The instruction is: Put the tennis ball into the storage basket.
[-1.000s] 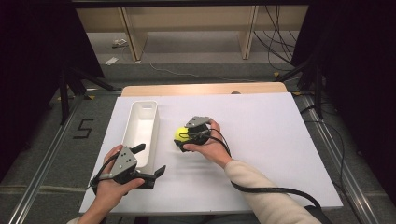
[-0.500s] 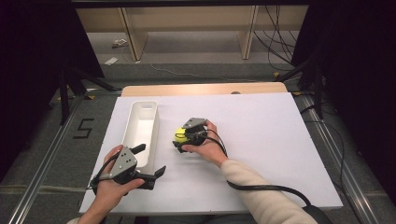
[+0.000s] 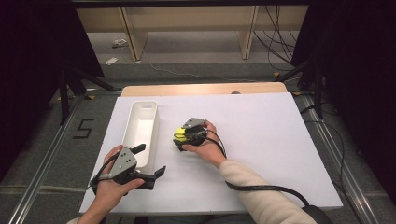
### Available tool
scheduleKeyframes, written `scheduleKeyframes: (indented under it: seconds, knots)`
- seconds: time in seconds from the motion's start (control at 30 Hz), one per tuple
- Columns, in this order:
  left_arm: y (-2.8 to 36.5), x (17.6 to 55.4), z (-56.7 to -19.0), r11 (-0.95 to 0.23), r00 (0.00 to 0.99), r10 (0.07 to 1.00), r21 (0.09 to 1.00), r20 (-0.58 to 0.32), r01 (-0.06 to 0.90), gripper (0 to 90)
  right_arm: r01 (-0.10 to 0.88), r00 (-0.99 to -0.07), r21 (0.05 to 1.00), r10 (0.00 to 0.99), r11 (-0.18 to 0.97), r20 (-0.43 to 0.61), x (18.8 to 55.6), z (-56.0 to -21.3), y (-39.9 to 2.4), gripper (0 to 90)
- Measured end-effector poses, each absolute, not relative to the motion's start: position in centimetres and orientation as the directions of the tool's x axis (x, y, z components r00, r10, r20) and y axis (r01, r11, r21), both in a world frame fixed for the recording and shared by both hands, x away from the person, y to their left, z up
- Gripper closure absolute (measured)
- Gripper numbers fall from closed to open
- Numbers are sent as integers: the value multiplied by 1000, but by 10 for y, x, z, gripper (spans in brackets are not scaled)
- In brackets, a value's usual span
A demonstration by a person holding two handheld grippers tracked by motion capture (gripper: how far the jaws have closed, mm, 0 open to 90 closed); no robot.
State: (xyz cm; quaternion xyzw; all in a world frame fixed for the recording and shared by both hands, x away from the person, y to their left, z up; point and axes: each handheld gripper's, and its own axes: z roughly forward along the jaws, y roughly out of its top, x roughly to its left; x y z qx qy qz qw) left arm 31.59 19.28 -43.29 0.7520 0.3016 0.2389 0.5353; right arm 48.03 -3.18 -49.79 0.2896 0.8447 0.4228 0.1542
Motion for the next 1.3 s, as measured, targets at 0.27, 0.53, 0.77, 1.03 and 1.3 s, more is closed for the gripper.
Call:
scheduleKeyframes:
  seconds: [0.27, 0.53, 0.77, 1.03, 1.3]
  knots:
    - [193, 316, -433, -246, 705, 709, 949, 38, 197, 0, 360, -781, 810, 624, 462, -8, 479, -493, -34, 264]
    - [193, 316, -433, -247, 704, 709, 949, 39, 197, 0, 338, -788, 829, 615, 445, -8, 476, -483, -34, 264]
    - [193, 316, -433, -249, 705, 709, 948, 40, 197, 0, 334, -789, 840, 615, 427, 1, 474, -476, -35, 265]
    - [193, 316, -433, -252, 705, 708, 947, 41, 197, 0, 331, -787, 848, 617, 414, 6, 473, -470, -37, 265]
    - [193, 316, -433, -251, 703, 710, 948, 41, 198, 0, 324, -790, 855, 613, 404, 9, 472, -464, -39, 265]
